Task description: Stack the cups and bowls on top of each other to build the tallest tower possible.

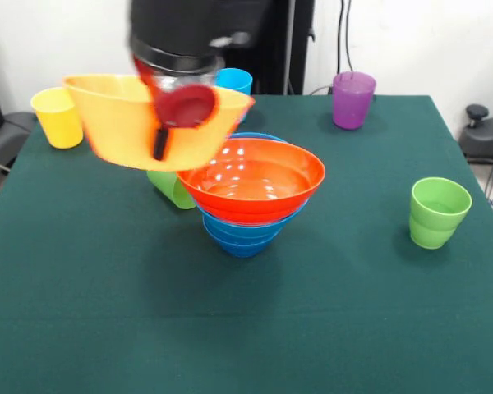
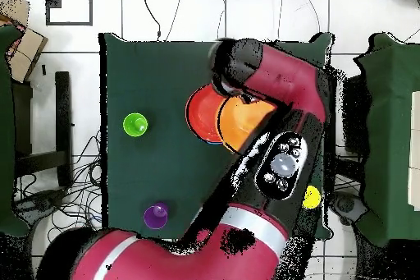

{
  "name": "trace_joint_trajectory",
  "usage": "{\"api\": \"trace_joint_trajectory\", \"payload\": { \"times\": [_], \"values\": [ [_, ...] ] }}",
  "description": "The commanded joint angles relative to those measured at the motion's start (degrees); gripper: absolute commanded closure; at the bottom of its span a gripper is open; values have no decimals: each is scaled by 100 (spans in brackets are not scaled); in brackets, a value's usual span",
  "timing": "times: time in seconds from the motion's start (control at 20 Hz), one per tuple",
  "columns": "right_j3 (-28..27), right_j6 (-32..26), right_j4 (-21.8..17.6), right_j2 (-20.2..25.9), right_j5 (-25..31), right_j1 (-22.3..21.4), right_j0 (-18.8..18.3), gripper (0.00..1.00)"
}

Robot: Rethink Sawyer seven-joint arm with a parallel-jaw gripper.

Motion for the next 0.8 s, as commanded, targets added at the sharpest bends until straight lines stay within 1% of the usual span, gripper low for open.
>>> {"api": "trace_joint_trajectory", "payload": {
  "times": [0.05, 0.2, 0.25, 0.3, 0.35, 0.6, 0.65, 0.7, 0.8],
  "values": [
    [722, -554, -391, 656, -321, -227, -578, 100],
    [788, -769, -508, 599, -119, -443, -761, 100],
    [866, -842, -556, 591, -126, -530, -829, 100],
    [725, -871, -581, 585, 9, -534, -896, 100],
    [786, -954, -620, 602, 8, -609, -991, 100],
    [347, -1092, -758, 580, 541, -769, -1210, 100],
    [350, -1159, -794, 598, 553, -816, -1288, 100],
    [-76, -1021, -778, 577, 924, -738, -1208, 100],
    [-479, -880, -786, 609, 1186, -596, -1179, 100]
  ]
}}
